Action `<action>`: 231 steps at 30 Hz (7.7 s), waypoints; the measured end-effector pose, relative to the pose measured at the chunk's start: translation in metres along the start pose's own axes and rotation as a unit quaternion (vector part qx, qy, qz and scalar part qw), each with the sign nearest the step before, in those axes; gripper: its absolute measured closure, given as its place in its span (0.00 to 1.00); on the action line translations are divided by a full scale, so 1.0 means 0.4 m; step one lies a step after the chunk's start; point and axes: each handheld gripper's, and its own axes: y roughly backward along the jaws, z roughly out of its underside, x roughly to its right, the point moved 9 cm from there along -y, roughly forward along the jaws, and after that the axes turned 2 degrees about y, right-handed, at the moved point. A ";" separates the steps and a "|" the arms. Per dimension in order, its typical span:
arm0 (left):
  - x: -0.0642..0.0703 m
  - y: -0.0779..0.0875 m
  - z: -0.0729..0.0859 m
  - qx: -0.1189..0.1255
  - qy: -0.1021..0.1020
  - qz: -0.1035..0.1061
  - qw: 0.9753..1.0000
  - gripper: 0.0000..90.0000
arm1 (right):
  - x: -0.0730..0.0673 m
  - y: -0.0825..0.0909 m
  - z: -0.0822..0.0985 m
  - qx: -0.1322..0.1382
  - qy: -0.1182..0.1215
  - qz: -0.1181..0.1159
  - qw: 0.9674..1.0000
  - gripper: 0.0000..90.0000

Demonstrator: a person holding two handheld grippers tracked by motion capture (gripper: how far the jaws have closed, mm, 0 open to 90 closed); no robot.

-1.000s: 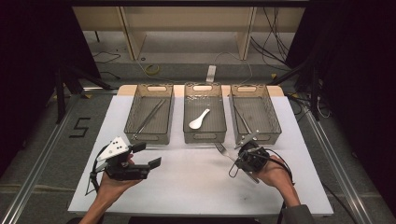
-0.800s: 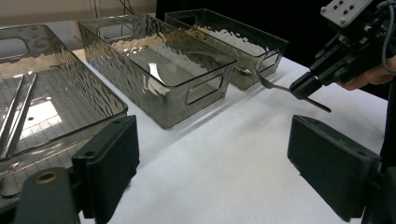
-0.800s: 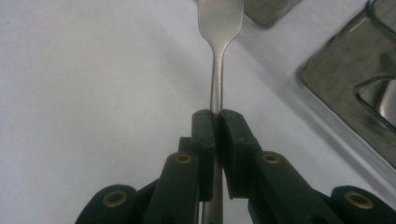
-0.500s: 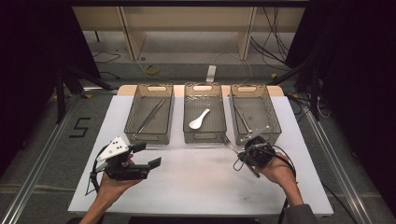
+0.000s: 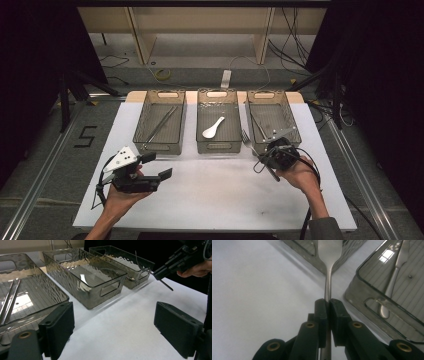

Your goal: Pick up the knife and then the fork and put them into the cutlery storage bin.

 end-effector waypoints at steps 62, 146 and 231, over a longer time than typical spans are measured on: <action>-0.003 0.003 -0.002 0.003 0.002 -0.001 1.000 0.18 | 0.196 0.014 -0.185 0.045 -0.082 0.045 0.995 0.94; 0.000 0.003 0.000 0.002 0.001 0.002 1.000 0.18 | 0.295 -0.132 -0.081 0.018 -0.224 0.079 0.971 0.93; 0.004 -0.004 0.005 -0.006 0.014 0.016 1.000 0.18 | -0.067 0.031 -0.075 0.225 -0.116 -0.030 0.967 0.30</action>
